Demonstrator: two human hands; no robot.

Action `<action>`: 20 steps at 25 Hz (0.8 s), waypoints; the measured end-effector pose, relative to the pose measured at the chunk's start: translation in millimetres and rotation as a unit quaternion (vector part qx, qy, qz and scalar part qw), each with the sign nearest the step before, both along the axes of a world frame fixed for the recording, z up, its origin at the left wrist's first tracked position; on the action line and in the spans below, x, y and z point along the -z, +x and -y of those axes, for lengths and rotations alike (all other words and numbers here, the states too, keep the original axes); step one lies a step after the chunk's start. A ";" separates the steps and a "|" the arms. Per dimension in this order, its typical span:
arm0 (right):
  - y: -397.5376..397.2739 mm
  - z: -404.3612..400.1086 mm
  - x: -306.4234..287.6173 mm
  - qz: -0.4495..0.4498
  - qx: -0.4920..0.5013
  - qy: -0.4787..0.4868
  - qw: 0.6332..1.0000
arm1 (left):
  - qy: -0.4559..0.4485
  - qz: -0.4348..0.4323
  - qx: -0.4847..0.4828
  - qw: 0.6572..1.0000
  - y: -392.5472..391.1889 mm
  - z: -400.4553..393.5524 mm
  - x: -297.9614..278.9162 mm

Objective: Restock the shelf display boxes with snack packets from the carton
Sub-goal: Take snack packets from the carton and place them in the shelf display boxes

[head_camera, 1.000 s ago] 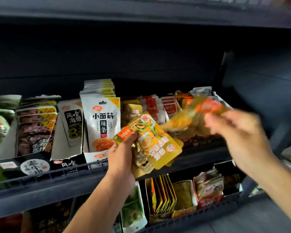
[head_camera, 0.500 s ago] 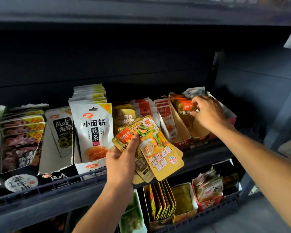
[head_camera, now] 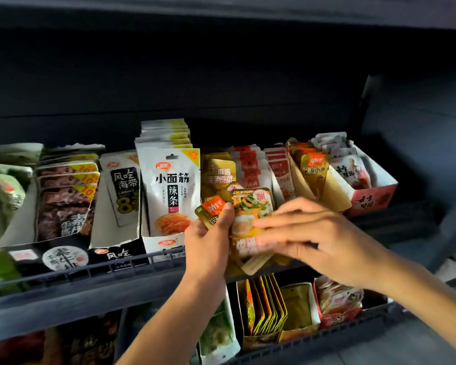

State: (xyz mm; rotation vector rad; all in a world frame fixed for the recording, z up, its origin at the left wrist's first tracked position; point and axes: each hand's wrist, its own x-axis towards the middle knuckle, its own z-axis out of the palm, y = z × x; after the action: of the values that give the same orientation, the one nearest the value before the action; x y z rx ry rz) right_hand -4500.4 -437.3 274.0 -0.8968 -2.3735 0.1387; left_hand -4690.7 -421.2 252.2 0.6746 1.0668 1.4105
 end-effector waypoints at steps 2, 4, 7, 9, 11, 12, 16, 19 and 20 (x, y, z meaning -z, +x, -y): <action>-6.5 -0.1 -9.1 -0.236 0.058 -0.044 0.969 | -0.015 0.017 -0.007 1.000 -7.9 3.8 2.0; -14.2 -11.6 -27.0 -0.405 0.119 -0.058 0.905 | -0.016 0.008 -0.023 1.000 -22.4 8.0 3.0; -32.8 -39.7 -42.1 -0.405 0.176 -0.081 0.894 | 0.001 -0.011 -0.063 0.998 -47.7 15.8 0.9; -51.6 -59.4 -40.4 -0.380 0.198 -0.092 0.899 | 0.010 -0.018 -0.089 0.996 -63.1 20.4 -1.5; -69.9 -74.7 -36.3 -0.344 0.218 -0.092 0.909 | 0.017 -0.025 -0.111 0.993 -76.4 23.8 -2.4; -78.5 -82.0 -35.1 -0.325 0.224 -0.101 0.913 | 0.019 -0.025 -0.120 0.992 -82.5 26.1 -2.9; -96.2 -97.2 -35.4 -0.449 0.242 -0.287 0.811 | 0.019 -0.014 -0.133 0.991 -99.3 34.4 -5.7; -86.4 -85.4 -49.6 -0.560 0.218 -0.391 0.697 | 0.024 -0.005 -0.134 0.991 -103.9 34.6 -6.6; -80.7 -81.9 -53.3 -0.548 0.195 -0.413 0.701 | 0.023 -0.001 -0.136 0.990 -104.1 34.0 -6.2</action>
State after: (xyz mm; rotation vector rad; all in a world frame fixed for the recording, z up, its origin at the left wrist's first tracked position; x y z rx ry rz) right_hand -4581.1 -355.4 327.3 -1.1837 -0.8838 1.2502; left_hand -4794.8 -455.2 258.4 0.5782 1.1631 1.6724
